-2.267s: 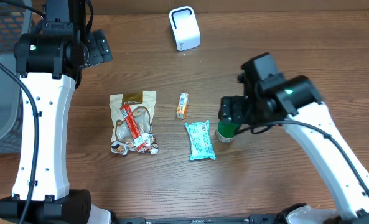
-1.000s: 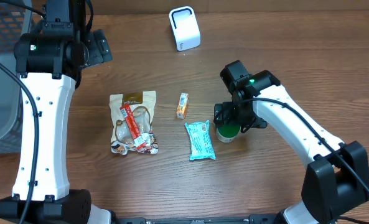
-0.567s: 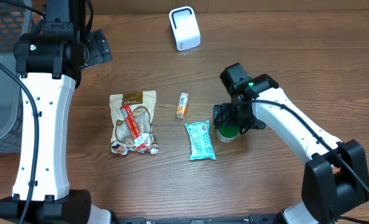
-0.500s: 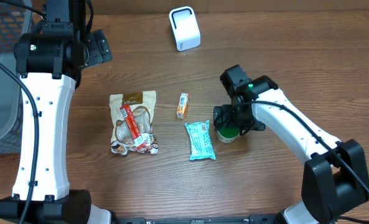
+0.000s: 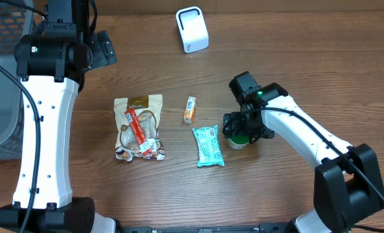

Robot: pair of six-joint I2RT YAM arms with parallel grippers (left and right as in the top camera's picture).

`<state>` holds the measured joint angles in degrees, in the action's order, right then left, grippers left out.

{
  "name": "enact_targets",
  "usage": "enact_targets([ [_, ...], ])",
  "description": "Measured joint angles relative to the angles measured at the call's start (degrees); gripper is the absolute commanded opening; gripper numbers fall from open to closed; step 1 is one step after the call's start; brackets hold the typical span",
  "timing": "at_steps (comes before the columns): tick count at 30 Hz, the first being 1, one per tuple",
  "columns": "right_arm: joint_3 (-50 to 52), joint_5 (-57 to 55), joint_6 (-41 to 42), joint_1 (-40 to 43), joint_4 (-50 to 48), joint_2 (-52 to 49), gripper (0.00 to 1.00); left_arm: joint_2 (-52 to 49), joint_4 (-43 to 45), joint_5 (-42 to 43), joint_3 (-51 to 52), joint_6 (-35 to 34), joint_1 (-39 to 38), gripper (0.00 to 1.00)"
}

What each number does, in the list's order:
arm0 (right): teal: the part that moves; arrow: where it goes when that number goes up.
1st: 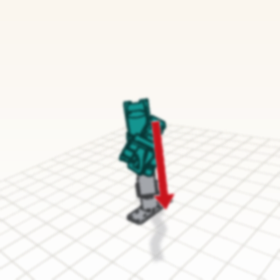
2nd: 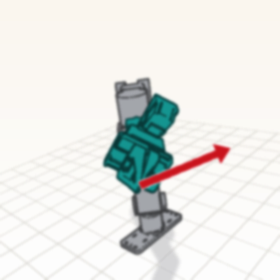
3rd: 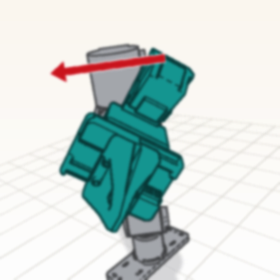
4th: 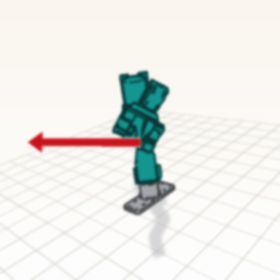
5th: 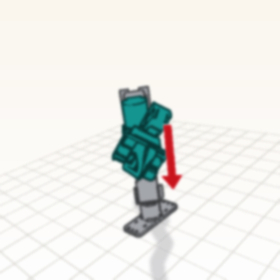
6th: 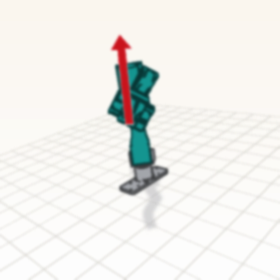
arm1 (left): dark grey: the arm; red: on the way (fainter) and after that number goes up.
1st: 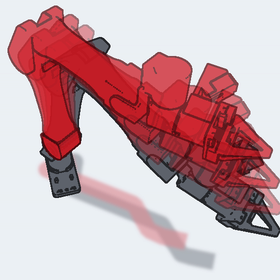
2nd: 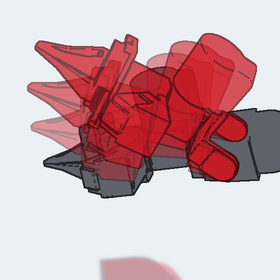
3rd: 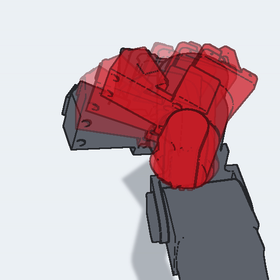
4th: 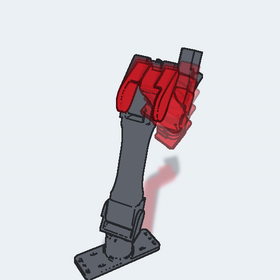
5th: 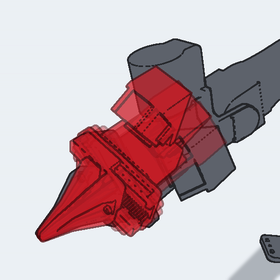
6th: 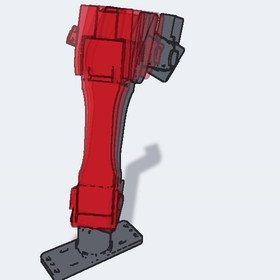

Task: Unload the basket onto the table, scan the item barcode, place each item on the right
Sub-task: 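Lower the right gripper and close it around the green-lid jar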

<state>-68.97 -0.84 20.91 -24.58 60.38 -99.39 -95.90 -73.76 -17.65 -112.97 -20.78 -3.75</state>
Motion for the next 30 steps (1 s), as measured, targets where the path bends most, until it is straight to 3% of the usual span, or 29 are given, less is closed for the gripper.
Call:
enact_targets([
  [6,0.0,0.0,-1.86,0.0,-0.2,0.0,0.78,0.0,0.0,0.0,0.0,0.0,0.0,1.0],
  [11,0.0,-0.04,-3.39,0.0,-0.24,0.0,0.63,0.0,0.0,0.0,0.0,0.0,0.0,1.0],
  [14,0.0,-0.26,-3.87,0.0,-0.28,0.0,0.64,0.0,0.0,0.0,0.0,0.0,0.0,1.0],
  [21,0.0,-1.36,-4.37,0.0,-0.35,0.0,0.83,0.0,0.0,0.0,0.0,0.0,0.0,1.0],
  [30,0.0,-1.05,-4.46,0.0,-0.28,0.0,0.88,0.0,0.0,0.02,0.0,0.0,0.0,1.0],
])
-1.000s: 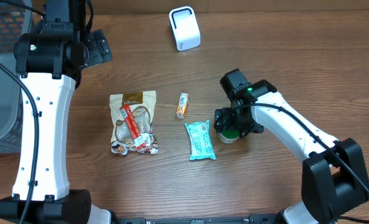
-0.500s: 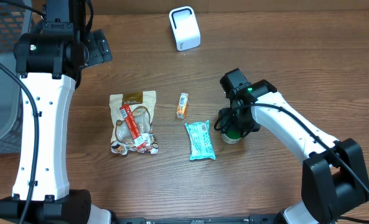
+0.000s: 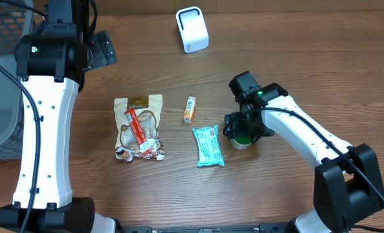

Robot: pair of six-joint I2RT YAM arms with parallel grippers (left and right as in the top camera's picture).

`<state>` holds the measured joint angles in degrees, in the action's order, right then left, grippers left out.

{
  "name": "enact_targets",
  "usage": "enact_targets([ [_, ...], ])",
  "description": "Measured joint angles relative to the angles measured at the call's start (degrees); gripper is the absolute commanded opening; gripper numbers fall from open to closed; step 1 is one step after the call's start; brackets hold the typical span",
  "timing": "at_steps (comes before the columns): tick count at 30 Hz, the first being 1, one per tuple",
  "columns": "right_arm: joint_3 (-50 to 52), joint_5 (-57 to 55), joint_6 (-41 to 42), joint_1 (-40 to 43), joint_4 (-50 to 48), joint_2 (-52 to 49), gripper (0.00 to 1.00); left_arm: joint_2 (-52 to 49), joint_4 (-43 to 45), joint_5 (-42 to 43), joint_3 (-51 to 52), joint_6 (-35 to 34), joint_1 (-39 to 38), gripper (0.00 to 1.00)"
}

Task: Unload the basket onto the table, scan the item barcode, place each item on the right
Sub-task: 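Lower the right gripper and close it around the green-lid jar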

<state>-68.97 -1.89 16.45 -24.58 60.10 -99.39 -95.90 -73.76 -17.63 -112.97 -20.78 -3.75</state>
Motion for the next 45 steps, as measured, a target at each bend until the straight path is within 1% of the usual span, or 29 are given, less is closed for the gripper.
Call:
enact_targets([
  [2,0.0,0.0,0.13,0.0,0.11,0.0,1.0,0.0,0.0,0.0,0.0,0.0,0.0,1.0],
  [7,0.02,0.11,-0.17,0.0,0.72,0.0,1.0,0.0,0.0,-0.02,0.0,0.0,0.0,1.0],
  [11,0.04,0.11,-0.15,0.0,-0.63,0.0,1.0,0.0,0.0,0.0,0.0,0.0,0.0,1.0],
  [13,0.04,0.11,-0.15,0.0,-0.9,0.0,0.95,0.0,0.0,-0.02,0.0,0.0,0.0,1.0],
  [18,0.04,0.13,0.0,0.0,0.02,0.0,0.94,0.0,0.0,-0.02,0.0,0.0,0.0,1.0],
  [26,0.04,0.15,0.0,0.0,0.28,0.0,0.86,0.0,0.0,0.0,0.0,0.0,0.0,1.0],
  [45,0.04,0.17,0.02,0.0,0.39,0.0,0.84,0.0,0.0,0.0,0.0,0.0,0.0,1.0],
])
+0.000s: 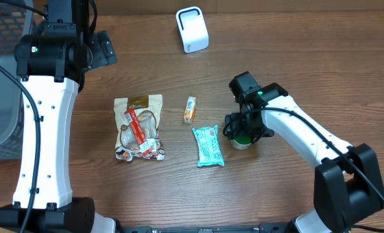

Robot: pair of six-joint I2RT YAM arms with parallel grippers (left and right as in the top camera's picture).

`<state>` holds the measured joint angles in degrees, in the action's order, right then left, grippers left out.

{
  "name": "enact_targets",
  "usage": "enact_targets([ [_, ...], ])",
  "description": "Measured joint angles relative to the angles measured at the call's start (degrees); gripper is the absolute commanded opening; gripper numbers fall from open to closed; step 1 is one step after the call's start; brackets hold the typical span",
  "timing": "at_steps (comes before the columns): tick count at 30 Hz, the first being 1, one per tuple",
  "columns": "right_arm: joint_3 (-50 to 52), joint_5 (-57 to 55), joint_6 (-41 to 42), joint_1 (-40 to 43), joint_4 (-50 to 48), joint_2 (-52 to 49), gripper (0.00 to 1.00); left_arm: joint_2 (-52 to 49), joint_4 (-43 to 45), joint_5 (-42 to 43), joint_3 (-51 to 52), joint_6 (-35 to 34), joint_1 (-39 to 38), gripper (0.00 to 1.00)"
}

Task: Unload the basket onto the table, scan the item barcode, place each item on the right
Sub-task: 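Lower the right gripper and close it around the green-lid jar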

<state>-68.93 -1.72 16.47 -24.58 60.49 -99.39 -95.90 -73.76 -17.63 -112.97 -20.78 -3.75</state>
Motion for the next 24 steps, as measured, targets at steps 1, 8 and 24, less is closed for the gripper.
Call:
enact_targets([
  [1,0.0,0.0,0.02,0.0,0.02,0.0,0.85,0.0,0.0,-0.02,0.0,0.0,0.0,1.0],
  [8,0.0,-0.02,0.26,0.0,0.17,0.0,0.84,0.0,0.0,0.0,0.0,0.0,0.0,1.0],
  [24,7.34,0.02,0.9,0.0,-7.28,-0.02,0.83,0.0,0.0,0.0,0.0,0.0,0.0,1.0],
])
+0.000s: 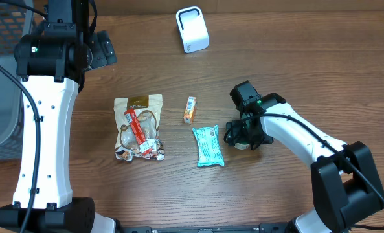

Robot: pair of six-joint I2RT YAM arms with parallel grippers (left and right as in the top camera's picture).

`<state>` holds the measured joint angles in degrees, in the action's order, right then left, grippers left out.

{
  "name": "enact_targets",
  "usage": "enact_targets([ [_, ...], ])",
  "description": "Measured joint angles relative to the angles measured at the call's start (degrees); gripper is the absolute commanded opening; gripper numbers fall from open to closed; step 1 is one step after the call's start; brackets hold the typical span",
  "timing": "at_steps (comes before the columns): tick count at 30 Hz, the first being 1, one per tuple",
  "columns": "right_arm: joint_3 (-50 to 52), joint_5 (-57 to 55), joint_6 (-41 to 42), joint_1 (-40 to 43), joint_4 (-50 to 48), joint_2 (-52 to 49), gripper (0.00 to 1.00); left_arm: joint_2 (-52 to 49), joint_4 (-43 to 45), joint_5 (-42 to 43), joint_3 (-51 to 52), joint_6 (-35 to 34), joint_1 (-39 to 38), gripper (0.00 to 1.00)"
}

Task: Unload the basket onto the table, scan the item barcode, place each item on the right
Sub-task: 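Lower the right gripper and close it around the green-lid jar, then lift the jar and rotate it in the right gripper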

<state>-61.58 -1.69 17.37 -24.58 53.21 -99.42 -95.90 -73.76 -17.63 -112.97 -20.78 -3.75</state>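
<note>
A small green-and-white cup [241, 142] stands on the wooden table right of centre, mostly hidden under my right gripper [241, 134], whose fingers sit on both sides of it and look shut on it. The white barcode scanner [192, 29] stands at the far edge. Other items lie in the middle: a teal packet [208, 145], a small orange box [190, 109] and a clear snack bag [138, 127]. My left gripper [101, 50] is raised at the far left; how its jaws stand is unclear from above.
A grey mesh basket [0, 77] stands at the left edge, partly behind my left arm [46, 129]. The teal packet lies just left of the cup, close to the right gripper.
My right arm has shifted slightly toward the near edge, and its wrist has turned a little over the cup. The cup, the other items and the left arm are where they were.
My right gripper was around the green-and-white cup at the first moment and stayed on it through the later ones, closing in a little. By now the wrist sits slightly nearer the table's front. Nothing else on the table has moved.
</note>
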Motion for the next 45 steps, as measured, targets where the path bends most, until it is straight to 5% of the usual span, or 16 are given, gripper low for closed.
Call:
enact_targets([
  [40,1.25,-0.22,0.0,0.0,-5.64,-1.27,0.8,0.0,0.0,0.0,0.0,0.0,0.0,1.0],
  [45,1.2,-0.26,-0.04,0.0,-5.03,-2.12,0.71,0.0,0.02,-0.02,0.0,0.0,0.0,1.0],
])
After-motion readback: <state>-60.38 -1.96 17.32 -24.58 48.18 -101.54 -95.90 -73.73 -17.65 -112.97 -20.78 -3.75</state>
